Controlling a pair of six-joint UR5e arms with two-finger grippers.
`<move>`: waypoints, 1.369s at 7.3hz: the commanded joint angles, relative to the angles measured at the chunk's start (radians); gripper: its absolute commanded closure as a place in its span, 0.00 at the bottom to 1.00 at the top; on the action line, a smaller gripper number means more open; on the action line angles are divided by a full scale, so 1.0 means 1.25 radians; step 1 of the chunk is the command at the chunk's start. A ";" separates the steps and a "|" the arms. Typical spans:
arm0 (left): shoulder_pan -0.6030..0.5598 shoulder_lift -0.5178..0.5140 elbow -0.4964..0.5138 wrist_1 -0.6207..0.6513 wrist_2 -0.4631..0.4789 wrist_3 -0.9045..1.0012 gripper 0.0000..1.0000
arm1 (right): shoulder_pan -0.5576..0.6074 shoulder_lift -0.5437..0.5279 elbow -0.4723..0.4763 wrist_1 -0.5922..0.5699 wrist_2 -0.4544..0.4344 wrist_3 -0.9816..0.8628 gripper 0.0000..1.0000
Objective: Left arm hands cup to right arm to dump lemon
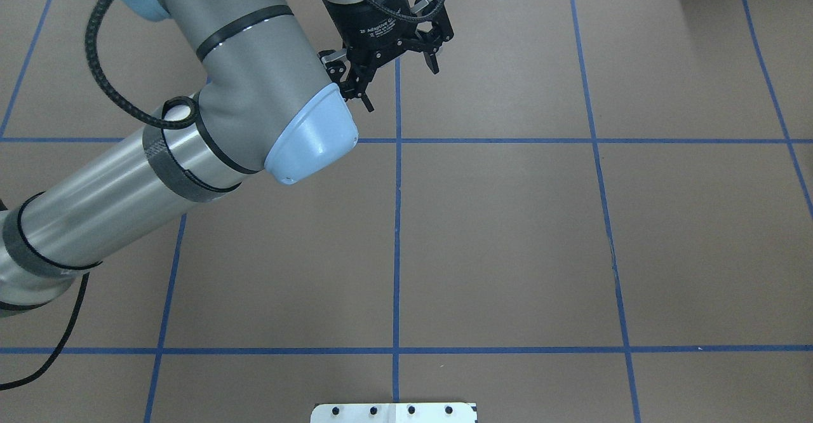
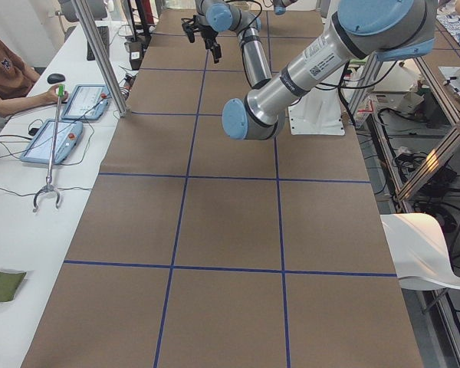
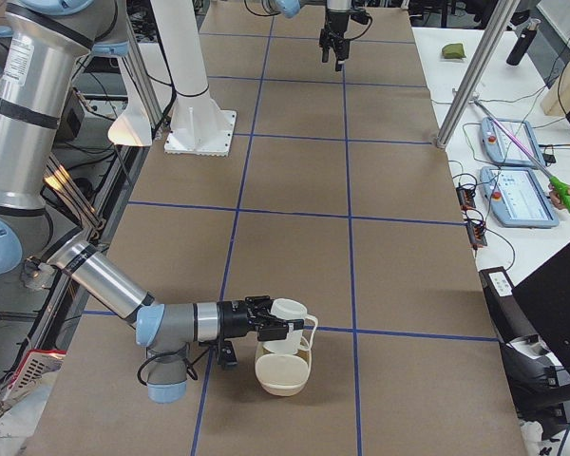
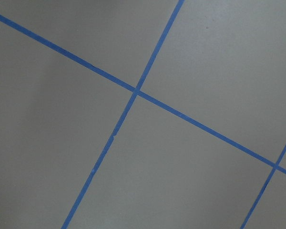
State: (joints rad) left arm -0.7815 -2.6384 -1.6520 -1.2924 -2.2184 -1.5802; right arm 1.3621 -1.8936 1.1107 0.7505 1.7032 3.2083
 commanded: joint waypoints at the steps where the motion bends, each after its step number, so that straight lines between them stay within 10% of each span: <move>1: -0.002 -0.001 0.000 0.003 0.000 0.001 0.00 | 0.000 0.003 0.005 0.001 -0.016 0.017 0.92; 6: -0.001 0.000 0.002 0.003 0.001 0.001 0.00 | 0.005 0.019 0.134 -0.139 -0.019 0.011 0.91; 10: -0.001 0.000 0.004 0.003 0.001 0.001 0.00 | -0.047 0.030 0.243 -0.276 -0.007 -0.357 0.91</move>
State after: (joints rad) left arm -0.7817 -2.6385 -1.6486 -1.2886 -2.2178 -1.5785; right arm 1.3456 -1.8696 1.3949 0.4199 1.6964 2.9609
